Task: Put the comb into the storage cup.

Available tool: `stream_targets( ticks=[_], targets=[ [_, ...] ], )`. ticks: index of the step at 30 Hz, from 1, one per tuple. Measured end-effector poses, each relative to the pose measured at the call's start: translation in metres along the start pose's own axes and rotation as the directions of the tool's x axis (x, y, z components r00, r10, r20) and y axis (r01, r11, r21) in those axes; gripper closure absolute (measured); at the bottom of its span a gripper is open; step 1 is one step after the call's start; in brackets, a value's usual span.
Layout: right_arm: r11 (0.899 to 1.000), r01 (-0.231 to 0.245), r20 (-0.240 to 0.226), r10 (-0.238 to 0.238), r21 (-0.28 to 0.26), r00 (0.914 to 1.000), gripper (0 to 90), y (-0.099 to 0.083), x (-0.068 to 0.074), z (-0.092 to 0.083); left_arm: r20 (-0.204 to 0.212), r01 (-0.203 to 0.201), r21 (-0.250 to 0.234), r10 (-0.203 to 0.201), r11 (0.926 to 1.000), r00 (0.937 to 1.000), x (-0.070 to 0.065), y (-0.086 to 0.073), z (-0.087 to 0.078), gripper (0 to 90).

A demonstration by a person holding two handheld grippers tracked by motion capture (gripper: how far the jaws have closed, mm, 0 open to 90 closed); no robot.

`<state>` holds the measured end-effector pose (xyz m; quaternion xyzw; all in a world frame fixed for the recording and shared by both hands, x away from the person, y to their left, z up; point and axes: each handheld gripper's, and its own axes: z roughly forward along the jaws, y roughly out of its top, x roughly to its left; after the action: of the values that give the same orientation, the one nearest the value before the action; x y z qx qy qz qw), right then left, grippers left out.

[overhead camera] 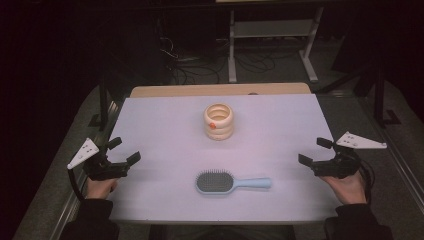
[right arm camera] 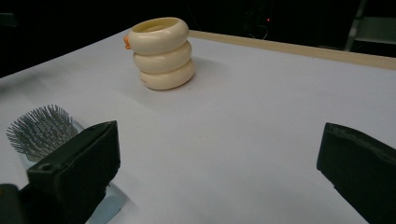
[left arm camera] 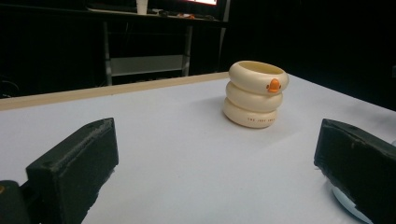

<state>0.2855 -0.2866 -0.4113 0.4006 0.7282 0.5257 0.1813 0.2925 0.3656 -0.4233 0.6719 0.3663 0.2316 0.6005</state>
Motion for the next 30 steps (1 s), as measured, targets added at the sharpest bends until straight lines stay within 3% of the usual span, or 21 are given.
stream_targets(
  ticks=[20, 25, 30],
  targets=[
    [1.0, 0.015, 0.001, -0.014, -0.007, 0.9999, 0.0, 0.002, 0.0029, 0.0, -0.006, 0.002, 0.001, -0.002, 1.0, 1.0, -0.0006, -0.0013, -0.0021, 0.0],
    [0.997, 0.045, -0.022, -0.043, 0.063, 0.9988, 0.0, 0.0043, 0.004, 0.0036, -0.007, 0.0, 0.005, 0.0, 1.0, 1.0, -0.0003, -0.0016, -0.0017, 0.0],
    [0.997, 0.041, -0.028, -0.04, 0.066, 0.9988, 0.0, 0.0078, 0.0034, 0.0045, -0.006, 0.007, 0.003, -0.007, 1.0, 1.0, -0.0008, -0.0022, -0.0022, 0.0]
  ],
)
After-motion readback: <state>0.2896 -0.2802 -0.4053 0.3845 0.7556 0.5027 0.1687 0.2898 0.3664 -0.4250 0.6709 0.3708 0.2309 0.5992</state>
